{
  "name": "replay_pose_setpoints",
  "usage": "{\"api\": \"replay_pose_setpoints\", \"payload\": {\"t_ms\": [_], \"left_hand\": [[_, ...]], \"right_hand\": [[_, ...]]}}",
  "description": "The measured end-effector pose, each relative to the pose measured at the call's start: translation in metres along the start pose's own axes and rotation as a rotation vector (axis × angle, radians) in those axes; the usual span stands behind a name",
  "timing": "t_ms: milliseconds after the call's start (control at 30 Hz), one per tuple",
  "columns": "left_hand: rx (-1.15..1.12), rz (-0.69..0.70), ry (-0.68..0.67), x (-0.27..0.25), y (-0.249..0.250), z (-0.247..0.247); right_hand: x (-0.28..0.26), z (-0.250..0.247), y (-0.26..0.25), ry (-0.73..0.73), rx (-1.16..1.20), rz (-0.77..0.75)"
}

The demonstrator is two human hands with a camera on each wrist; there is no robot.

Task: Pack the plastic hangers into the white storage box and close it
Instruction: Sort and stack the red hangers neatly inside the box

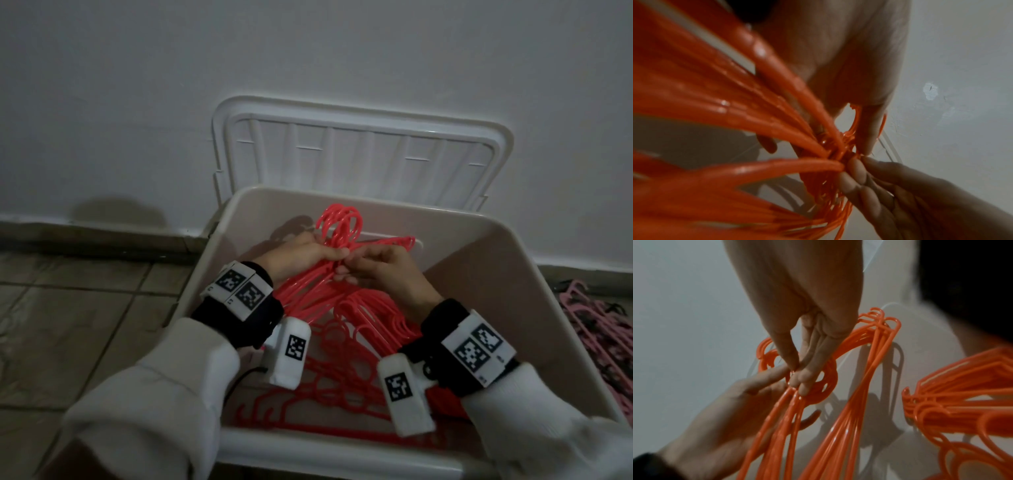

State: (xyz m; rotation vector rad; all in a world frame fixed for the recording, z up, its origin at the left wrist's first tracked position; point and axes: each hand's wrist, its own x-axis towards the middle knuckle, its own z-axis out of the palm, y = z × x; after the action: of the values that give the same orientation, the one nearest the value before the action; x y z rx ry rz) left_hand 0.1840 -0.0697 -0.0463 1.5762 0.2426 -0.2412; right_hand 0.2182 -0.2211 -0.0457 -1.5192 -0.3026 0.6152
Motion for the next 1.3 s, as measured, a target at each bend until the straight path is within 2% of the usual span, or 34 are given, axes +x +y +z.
{"api": "replay_pose_setpoints", "payload": {"t_ms": [100,200,300,433,533,600,700,767,900,1000,1100,1200,1300], "left_hand": [[-0.057,0.03,-0.063,-0.001,-0.001,-0.001],[0.004,0.062,-0.007,-0.001,-0.002,-0.002],[0.018,0.062,0.012,-0.002,-0.001,-0.003],[0.142,0.073,0.048,-0.003,-0.001,-0.001],[0.17,0.068,0.055,-0.002,-0.003,-0.001],[0.152,0.065,0.07,-0.001,-0.002,-0.001],[0.132,0.062,0.085,0.0,-0.002,-0.002],[0.147,0.066,0.093,-0.002,-0.001,-0.002],[0.127,0.07,0.081,-0.003,-0.001,-0.002],[0.121,0.076,0.076,-0.001,-0.002,-0.003],[0.117,0.085,0.069,0.0,-0.002,-0.003],[0.113,0.097,0.062,-0.001,-0.001,-0.003],[0.112,0.1,0.058,-0.002,0.001,-0.004]], "right_hand": [[0.001,-0.003,0.0,0.006,-0.013,-0.059],[0.003,-0.003,0.002,-0.002,-0.087,-0.102],[0.008,-0.008,0.001,-0.106,-0.277,-0.116],[0.016,-0.026,0.003,-0.266,-0.654,0.056],[0.017,-0.034,0.019,-0.481,-0.942,0.338],[0.014,-0.032,0.034,-0.505,-1.113,0.476],[0.014,-0.025,0.061,-0.475,-1.497,0.424],[0.014,-0.017,0.081,-0.422,-1.617,0.385],[0.012,-0.007,0.102,-0.298,-1.627,0.235],[0.015,-0.004,0.099,-0.325,-1.72,0.148],[0.019,-0.006,0.09,-0.343,-1.748,0.185],[0.022,-0.008,0.075,-0.36,-1.688,0.147],[0.026,-0.009,0.06,-0.452,-1.581,0.125]]}}
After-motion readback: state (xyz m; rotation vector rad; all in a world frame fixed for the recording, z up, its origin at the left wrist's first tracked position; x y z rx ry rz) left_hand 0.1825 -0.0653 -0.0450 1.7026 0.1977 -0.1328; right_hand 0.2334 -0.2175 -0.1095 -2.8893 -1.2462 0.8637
